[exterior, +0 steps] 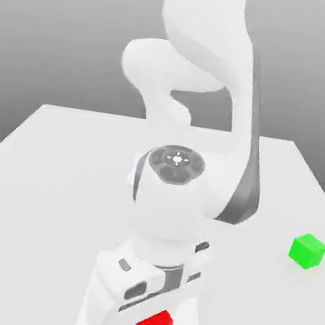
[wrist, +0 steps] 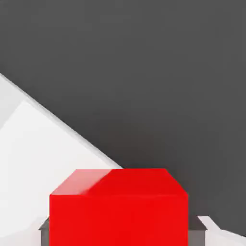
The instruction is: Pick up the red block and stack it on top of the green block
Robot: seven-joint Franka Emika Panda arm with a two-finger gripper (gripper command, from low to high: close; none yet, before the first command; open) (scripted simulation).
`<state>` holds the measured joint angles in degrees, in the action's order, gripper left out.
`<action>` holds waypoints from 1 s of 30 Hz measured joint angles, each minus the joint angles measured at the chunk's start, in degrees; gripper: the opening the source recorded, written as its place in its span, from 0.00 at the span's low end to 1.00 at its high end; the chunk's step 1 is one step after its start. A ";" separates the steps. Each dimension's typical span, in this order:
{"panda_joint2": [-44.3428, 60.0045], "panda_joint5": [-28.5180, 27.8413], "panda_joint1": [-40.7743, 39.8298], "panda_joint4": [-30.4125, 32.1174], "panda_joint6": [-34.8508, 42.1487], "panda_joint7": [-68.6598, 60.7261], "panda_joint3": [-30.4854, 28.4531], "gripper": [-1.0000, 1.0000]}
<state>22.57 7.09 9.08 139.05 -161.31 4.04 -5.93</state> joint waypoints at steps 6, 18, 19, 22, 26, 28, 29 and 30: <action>-7.15 -2.40 1.01 1.17 5.90 1.74 -1.48 0.00; -17.69 -6.48 15.69 8.80 9.07 -8.23 13.27 0.00; -18.46 -6.48 17.75 9.47 9.15 -9.43 14.46 0.00; -20.80 -6.27 23.52 11.50 9.38 -13.21 17.40 0.00; -24.04 -5.59 30.88 14.23 9.66 -18.53 21.30 0.00; -24.01 -6.03 33.86 15.15 8.63 -19.94 21.85 0.00; -22.57 -6.97 34.37 15.24 7.13 -19.56 21.55 0.00; -20.79 -8.15 34.50 15.24 5.41 -18.86 21.14 0.00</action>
<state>1.78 -1.06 43.59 154.29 -155.91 -14.82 15.21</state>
